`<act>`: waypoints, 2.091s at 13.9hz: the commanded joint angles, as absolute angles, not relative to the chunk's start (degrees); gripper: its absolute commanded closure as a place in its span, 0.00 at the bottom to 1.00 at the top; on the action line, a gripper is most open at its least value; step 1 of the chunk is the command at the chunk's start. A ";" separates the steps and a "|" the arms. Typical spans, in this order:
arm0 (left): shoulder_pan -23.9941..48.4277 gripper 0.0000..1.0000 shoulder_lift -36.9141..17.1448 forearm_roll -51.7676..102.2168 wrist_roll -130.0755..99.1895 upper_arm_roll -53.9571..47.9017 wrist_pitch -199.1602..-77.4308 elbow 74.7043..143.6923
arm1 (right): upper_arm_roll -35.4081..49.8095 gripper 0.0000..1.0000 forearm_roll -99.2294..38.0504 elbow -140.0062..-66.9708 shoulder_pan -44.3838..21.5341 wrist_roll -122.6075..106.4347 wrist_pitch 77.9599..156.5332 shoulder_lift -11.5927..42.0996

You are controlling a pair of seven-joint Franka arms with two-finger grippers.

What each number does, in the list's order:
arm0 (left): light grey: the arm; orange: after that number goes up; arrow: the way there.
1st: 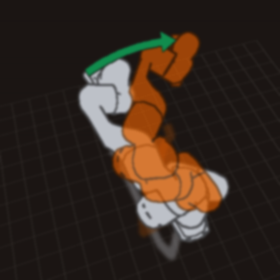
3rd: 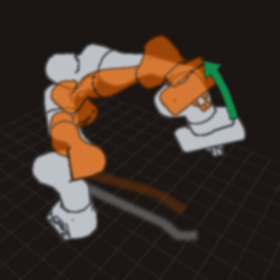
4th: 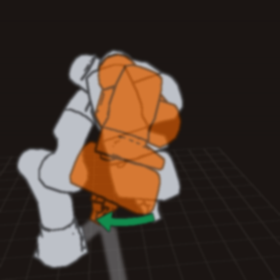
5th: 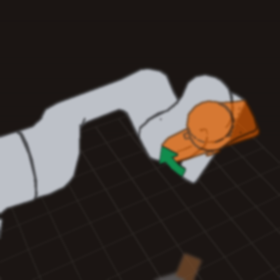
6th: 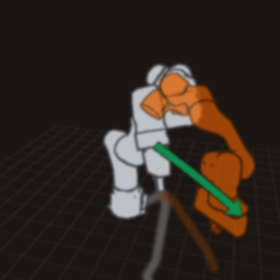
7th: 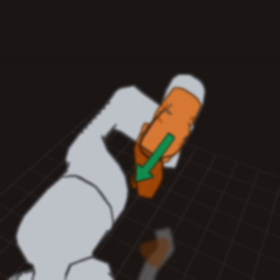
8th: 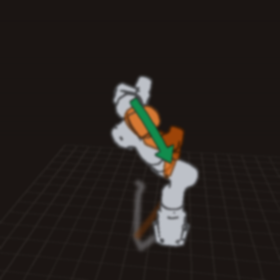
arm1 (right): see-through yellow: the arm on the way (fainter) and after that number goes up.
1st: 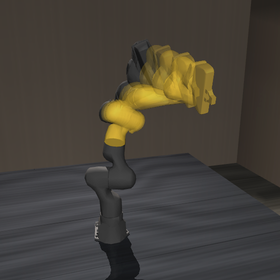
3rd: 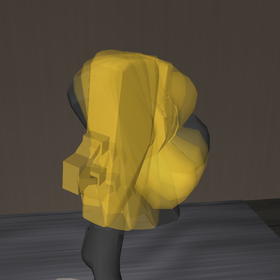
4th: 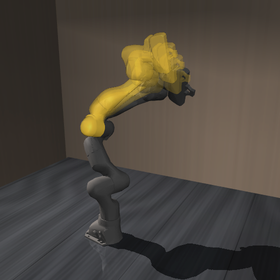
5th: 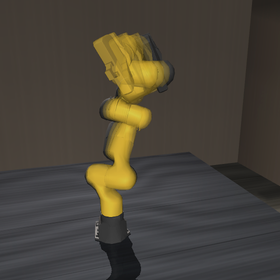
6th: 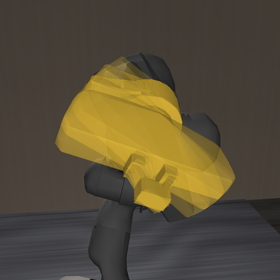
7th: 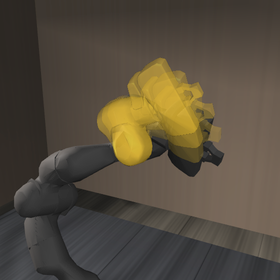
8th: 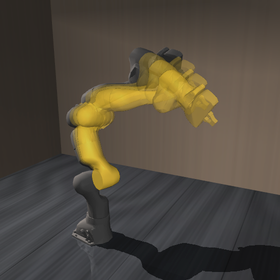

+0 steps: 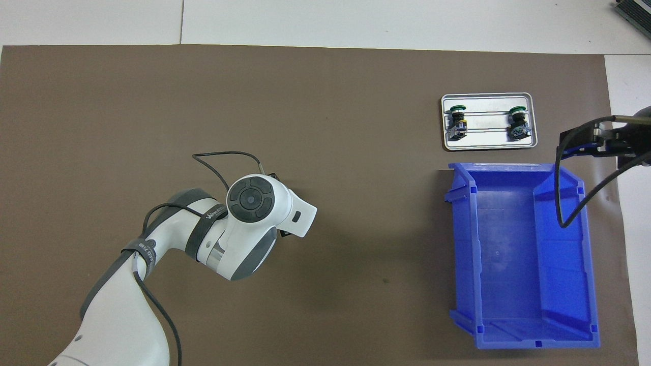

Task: Place and press button with both arms

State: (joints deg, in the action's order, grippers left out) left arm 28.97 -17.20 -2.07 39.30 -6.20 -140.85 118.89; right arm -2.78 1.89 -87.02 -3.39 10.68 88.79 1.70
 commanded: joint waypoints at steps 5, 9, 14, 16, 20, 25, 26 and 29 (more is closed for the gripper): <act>28.13 0.73 -16.79 -3.16 40.87 -6.15 -141.42 118.30 | -2.55 0.00 1.23 -88.51 -2.99 10.72 89.82 0.53; 26.46 0.75 -17.40 -3.16 40.96 -6.15 -137.40 112.96 | -2.55 0.00 1.23 -88.51 -3.08 10.81 89.82 0.53; 20.76 0.76 -15.92 6.81 44.10 -6.77 -133.59 107.75 | -2.55 0.00 1.23 -88.51 -2.99 10.81 89.82 0.53; 18.56 0.76 -14.68 16.74 51.91 -6.59 -133.42 107.40 | -2.55 0.00 1.23 -88.51 -2.99 10.72 89.82 0.53; 12.67 0.78 -13.89 27.48 61.76 -6.85 -132.63 108.72 | -2.55 0.00 1.23 -88.51 -2.99 10.72 89.74 0.53; 3.10 0.79 -12.31 39.28 76.36 -6.68 -122.90 109.51 | -2.55 0.00 1.23 -88.51 -2.99 10.72 89.74 0.53; 1.34 0.79 -11.87 40.42 77.33 -6.68 -120.70 109.51 | -2.55 0.00 1.23 -88.51 -2.99 10.72 89.82 0.53; -3.15 0.91 -10.02 42.96 83.82 -6.59 -116.46 112.31 | -2.55 0.00 1.23 -88.51 -2.99 10.72 89.82 0.53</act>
